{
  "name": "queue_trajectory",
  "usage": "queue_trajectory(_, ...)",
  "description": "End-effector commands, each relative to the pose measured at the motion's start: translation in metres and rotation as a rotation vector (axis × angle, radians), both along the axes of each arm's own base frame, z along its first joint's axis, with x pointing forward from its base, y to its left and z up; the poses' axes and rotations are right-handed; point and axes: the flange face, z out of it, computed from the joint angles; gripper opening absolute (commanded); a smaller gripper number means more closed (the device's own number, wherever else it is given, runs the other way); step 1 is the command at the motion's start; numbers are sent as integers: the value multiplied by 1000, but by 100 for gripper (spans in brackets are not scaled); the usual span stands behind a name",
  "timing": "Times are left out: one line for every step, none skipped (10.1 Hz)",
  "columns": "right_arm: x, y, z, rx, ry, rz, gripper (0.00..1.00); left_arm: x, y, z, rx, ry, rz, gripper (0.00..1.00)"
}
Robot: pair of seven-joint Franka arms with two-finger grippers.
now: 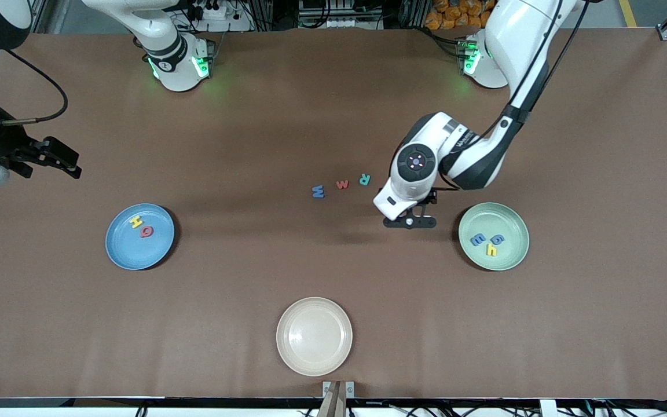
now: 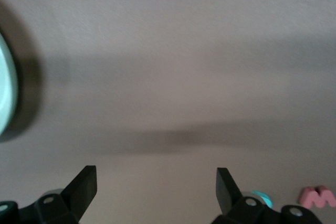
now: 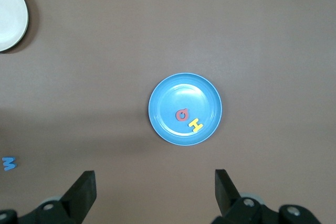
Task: Sort uppercase to blue plate, lowercase to green plate
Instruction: 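Lower the left gripper over the letters while the right gripper advances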
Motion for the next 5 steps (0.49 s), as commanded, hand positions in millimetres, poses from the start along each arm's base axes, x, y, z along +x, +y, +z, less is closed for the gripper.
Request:
queue_trajectory(8, 1, -6, 1, 12, 0, 100, -19, -30, 1, -15, -28, 10, 100)
queue_trajectory(12, 3, -14, 2, 25, 6, 100, -27, -42, 2, -27, -44, 1, 100)
queue_trajectory(15, 10, -21, -1, 37, 19, 100, -40, -58, 1, -40, -58, -13, 100)
queue_trajectory(15, 19, -31, -2, 64, 36, 100, -54, -71, -4, -50, -71, -19, 100)
queue_trajectory(16, 29, -45, -5, 104, 52, 100, -69, -82, -7, -50, -78, 13, 100)
